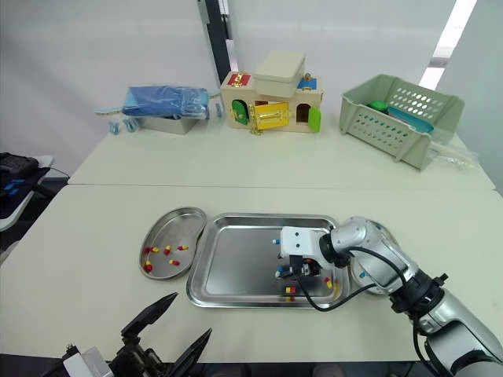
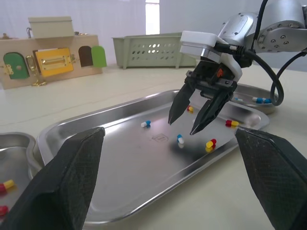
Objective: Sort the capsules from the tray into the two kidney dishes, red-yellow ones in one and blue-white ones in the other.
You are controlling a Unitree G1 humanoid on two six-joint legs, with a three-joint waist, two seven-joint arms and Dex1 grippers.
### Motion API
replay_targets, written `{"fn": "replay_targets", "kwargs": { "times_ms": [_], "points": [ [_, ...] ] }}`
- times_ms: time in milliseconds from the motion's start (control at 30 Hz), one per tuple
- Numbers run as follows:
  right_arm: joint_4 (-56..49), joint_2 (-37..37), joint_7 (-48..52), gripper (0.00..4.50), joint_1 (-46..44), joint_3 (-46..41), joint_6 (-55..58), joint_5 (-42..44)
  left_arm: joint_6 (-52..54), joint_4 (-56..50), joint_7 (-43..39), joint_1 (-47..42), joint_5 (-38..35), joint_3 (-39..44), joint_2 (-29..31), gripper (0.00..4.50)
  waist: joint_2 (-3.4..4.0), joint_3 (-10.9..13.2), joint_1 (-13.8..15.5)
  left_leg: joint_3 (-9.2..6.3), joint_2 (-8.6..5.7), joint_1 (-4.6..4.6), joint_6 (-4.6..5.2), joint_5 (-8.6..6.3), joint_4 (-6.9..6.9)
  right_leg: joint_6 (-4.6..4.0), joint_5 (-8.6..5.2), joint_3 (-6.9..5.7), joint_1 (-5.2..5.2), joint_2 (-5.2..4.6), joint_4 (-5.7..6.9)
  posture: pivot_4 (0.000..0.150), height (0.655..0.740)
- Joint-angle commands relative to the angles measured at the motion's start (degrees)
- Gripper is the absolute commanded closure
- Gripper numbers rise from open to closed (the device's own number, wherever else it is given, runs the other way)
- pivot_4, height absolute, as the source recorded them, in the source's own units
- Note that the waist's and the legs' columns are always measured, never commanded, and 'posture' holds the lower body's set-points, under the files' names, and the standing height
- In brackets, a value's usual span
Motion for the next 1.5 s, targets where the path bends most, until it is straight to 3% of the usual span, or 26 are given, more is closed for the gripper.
{"fn": "replay_targets", "kwargs": {
  "times_ms": [33, 467, 567, 800, 1100, 1500],
  "points": [
    [1.05, 1.43, 1.53, 2.23, -1.71, 0.03, -3.17, -1.36, -2.67, 0.57, -0.37, 1.07, -0.66, 0.22, -0.39, 0.0, 0.01, 0.01, -0.05, 0.0, 0.0, 0.0, 0.0, 0.0, 0.0, 0.0, 0.0, 0.0, -0.01, 0.0, 0.0, 0.15, 0.74],
    [6.06, 3.78, 4.96, 2.23, -2.69, 0.78, -5.07, -5.82, -3.14, 1.06, -0.03, 1.0, -1.31, 0.32, 0.17, 0.0, 0.02, 0.01, -0.15, 0.0, 0.0, 0.0, 0.0, 0.0, -0.01, 0.0, 0.0, 0.01, -0.03, 0.0, 0.0, 0.15, 0.74],
    [6.3, 4.13, 4.97, 2.69, -2.52, 0.54, -5.31, -6.26, -2.98, 0.97, 0.11, 0.9, -1.26, 0.28, 0.2, 0.0, 0.02, 0.01, -0.17, 0.0, 0.0, 0.01, 0.0, 0.0, -0.01, 0.0, 0.0, 0.01, -0.02, 0.0, 0.01, 0.15, 0.74],
    [6.63, 4.86, 5.01, 4.49, -2.25, 0.02, -5.61, -7.1, -2.67, 0.77, 0.46, 0.68, -0.96, 0.15, 0.23, 0.0, 0.02, 0.01, -0.17, 0.0, 0.0, 0.01, 0.0, 0.0, -0.01, 0.0, 0.0, 0.01, -0.02, 0.0, 0.01, 0.15, 0.74],
    [1.41, 4.63, 4.08, 4.49, 1.25, -4.99, -2.48, -2.41, -0.93, -0.68, -0.03, -1.02, -1.47, 0.44, 2.89, 0.0, 0.02, 0.01, 0.12, -0.04, 0.0, 0.0, -0.01, 0.0, -0.01, 0.0, 0.0, -0.03, -0.01, 0.0, 0.02, 0.15, 0.74],
    [-21.74, -2.78, -6.03, 4.49, 22.08, -31.07, 7.69, 12.18, 2.67, 5.21, -14.99, -8.16, -10.95, 4.01, 15.1, 0.0, 0.09, 0.05, 1.1, -0.01, 0.01, -0.01, 0.0, 0.0, -0.02, 0.0, 0.0, -0.05, 0.04, 0.0, 0.06, 0.15, 0.74]
  ]
}}
